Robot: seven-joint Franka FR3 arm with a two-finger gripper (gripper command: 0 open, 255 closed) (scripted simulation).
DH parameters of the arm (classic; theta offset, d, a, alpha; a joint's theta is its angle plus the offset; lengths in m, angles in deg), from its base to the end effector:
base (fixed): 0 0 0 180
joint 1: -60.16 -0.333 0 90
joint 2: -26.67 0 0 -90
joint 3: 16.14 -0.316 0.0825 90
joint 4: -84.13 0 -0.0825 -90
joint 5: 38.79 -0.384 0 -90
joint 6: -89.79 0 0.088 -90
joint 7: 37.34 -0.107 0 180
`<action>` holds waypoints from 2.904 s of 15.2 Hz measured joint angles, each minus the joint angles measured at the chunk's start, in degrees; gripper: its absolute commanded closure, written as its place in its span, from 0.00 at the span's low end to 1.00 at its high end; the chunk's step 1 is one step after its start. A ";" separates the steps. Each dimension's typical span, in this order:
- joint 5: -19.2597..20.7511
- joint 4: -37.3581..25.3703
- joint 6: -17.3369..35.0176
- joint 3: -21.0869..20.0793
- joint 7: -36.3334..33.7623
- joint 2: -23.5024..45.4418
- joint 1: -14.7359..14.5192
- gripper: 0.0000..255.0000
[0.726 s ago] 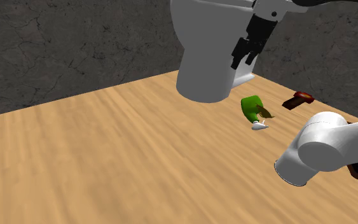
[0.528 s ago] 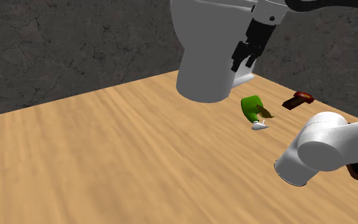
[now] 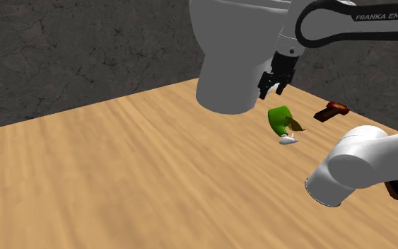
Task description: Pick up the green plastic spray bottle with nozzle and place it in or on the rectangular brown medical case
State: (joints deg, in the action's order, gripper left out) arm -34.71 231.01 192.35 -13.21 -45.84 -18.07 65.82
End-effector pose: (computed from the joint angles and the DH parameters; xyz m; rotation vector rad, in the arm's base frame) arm 0.3133 -0.0551 0.5087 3.0801 -0.4158 0.0111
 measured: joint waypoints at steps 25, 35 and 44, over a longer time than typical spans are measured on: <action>11.06 18.49 19.99 9.23 -1.93 12.30 13.62 0.00; 11.41 19.17 20.03 9.26 -2.03 11.90 14.23 1.00; 11.03 18.23 17.07 9.19 -1.47 10.51 14.15 1.00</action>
State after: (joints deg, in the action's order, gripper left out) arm -23.68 249.24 209.42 -4.02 -47.31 -7.56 79.97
